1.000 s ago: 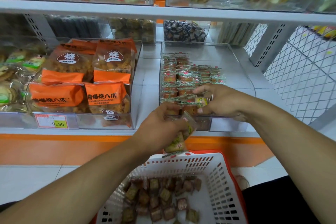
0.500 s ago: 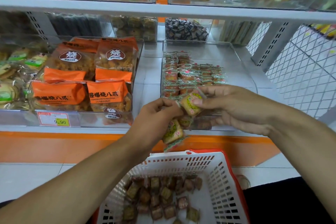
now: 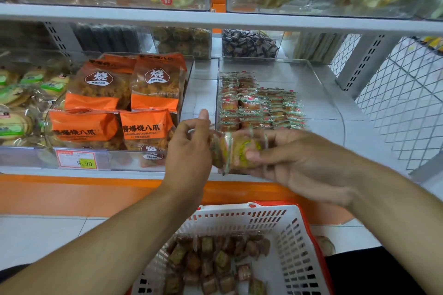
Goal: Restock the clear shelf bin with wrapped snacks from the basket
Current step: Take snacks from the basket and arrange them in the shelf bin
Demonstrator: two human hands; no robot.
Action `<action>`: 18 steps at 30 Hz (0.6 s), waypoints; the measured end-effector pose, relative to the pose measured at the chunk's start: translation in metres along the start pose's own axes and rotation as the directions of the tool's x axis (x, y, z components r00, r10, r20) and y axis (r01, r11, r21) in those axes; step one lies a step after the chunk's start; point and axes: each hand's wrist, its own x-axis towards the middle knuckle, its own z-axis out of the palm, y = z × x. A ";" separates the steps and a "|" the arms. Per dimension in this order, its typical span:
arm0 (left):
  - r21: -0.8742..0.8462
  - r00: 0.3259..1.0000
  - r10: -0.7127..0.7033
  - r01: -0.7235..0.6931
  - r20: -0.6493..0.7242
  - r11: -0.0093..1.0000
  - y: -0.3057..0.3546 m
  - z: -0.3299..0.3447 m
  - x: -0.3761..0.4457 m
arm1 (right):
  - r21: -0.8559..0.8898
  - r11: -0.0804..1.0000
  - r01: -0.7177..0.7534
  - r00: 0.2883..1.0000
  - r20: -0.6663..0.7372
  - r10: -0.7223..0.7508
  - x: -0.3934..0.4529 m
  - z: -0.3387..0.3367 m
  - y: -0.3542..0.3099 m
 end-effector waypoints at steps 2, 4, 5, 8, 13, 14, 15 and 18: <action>0.003 0.999 0.040 -0.040 -0.036 0.999 0.000 0.002 0.000 | 0.000 1.000 0.004 0.997 -0.081 -0.004 0.003 0.013 0.018; 0.003 0.996 0.063 -0.063 -0.066 0.998 0.002 0.002 -0.001 | -0.015 1.000 0.018 0.991 -0.131 -0.020 0.003 0.022 0.028; -0.013 0.995 0.063 -0.064 -0.079 0.998 0.004 0.002 -0.002 | -0.010 1.000 0.027 0.989 -0.145 -0.028 0.002 0.026 0.032; -0.071 0.995 0.022 -0.029 -0.095 0.997 0.003 0.002 -0.002 | 0.044 0.998 0.046 0.990 -0.137 -0.039 0.003 0.038 0.041; -0.113 1.000 0.017 -0.019 -0.022 0.993 -0.001 0.000 -0.003 | 0.174 0.981 0.086 0.992 -0.104 -0.068 0.004 0.044 0.048; -0.102 0.998 0.051 -0.053 -0.020 0.993 -0.002 -0.001 -0.002 | 0.133 0.986 0.096 0.991 -0.110 -0.082 0.004 0.042 0.045; -0.083 0.995 0.102 -0.103 -0.017 0.991 -0.004 -0.003 0.001 | 0.066 0.992 0.109 0.988 -0.119 -0.101 0.003 0.040 0.041; -0.035 0.984 0.180 -0.180 0.002 0.983 -0.003 -0.006 0.006 | -0.321 0.935 0.154 0.959 -0.180 -0.220 -0.002 0.024 0.022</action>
